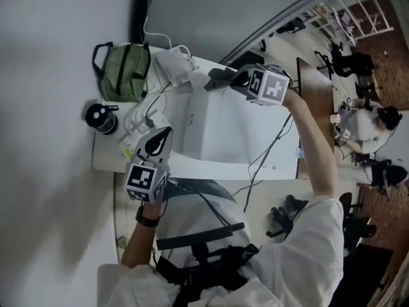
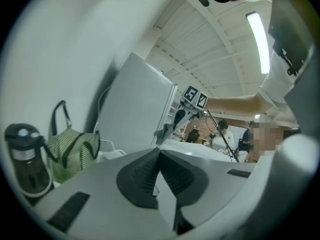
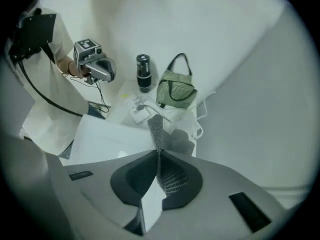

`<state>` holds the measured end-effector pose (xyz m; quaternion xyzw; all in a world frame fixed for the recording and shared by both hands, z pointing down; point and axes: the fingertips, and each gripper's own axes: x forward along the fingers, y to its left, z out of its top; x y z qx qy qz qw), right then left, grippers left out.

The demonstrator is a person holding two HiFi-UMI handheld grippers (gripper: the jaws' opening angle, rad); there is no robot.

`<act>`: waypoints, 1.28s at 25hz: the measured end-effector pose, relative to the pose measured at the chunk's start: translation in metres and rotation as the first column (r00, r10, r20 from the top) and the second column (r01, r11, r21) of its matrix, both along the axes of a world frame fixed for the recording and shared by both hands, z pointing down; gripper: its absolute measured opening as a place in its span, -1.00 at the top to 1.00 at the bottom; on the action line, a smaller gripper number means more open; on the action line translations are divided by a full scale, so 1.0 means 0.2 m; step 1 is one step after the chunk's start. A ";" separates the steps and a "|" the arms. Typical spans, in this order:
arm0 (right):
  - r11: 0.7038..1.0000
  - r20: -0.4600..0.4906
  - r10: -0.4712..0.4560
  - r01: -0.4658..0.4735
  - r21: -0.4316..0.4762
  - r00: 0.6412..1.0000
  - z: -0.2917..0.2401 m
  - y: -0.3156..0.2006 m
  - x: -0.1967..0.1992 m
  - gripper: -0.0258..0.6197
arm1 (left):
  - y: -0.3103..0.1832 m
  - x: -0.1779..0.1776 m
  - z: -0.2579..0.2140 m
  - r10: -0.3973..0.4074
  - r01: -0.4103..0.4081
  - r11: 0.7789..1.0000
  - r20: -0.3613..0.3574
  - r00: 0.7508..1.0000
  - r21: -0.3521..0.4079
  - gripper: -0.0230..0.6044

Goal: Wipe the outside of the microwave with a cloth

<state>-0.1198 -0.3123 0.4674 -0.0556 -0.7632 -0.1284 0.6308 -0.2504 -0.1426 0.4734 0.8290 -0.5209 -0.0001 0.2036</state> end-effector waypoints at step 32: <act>0.896 0.453 0.115 0.105 -0.432 0.884 0.29 0.85 3.15 0.83 | -0.16 3.26 -0.27 0.386 -0.350 0.921 0.271 0.882 -0.173 0.85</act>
